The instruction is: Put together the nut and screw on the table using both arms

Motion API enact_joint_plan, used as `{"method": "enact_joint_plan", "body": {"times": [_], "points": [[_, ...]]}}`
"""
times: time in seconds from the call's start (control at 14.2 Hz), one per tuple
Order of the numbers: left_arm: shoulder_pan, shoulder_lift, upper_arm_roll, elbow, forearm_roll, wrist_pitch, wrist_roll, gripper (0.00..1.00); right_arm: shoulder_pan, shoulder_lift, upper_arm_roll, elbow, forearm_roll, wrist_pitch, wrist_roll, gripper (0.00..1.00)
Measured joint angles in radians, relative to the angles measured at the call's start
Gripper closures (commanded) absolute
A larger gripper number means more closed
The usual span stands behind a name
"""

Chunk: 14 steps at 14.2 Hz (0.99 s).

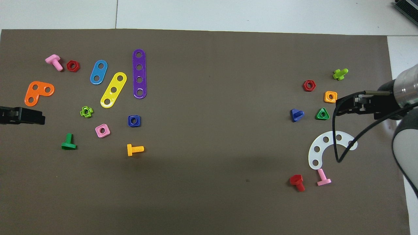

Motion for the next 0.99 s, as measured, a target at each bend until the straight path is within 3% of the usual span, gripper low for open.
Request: {"method": "enact_joint_plan", "body": {"times": [0.56, 0.77, 0.99], "points": [[0.0, -0.001, 0.0, -0.008, 0.0, 0.001, 0.002, 0.0, 0.0, 0.0, 0.0, -0.002, 0.0, 0.0, 0.0, 0.0], [-0.011, -0.007, -0.008, -0.075, -0.004, 0.062, -0.015, 0.0, 0.0, 0.0, 0.0, -0.007, 0.0, 0.0, 0.0, 0.0], [-0.101, 0.02, -0.014, -0.152, -0.006, 0.169, -0.138, 0.02, 0.0, -0.001, 0.0, -0.024, 0.0, 0.014, 0.0, 0.0]]}}
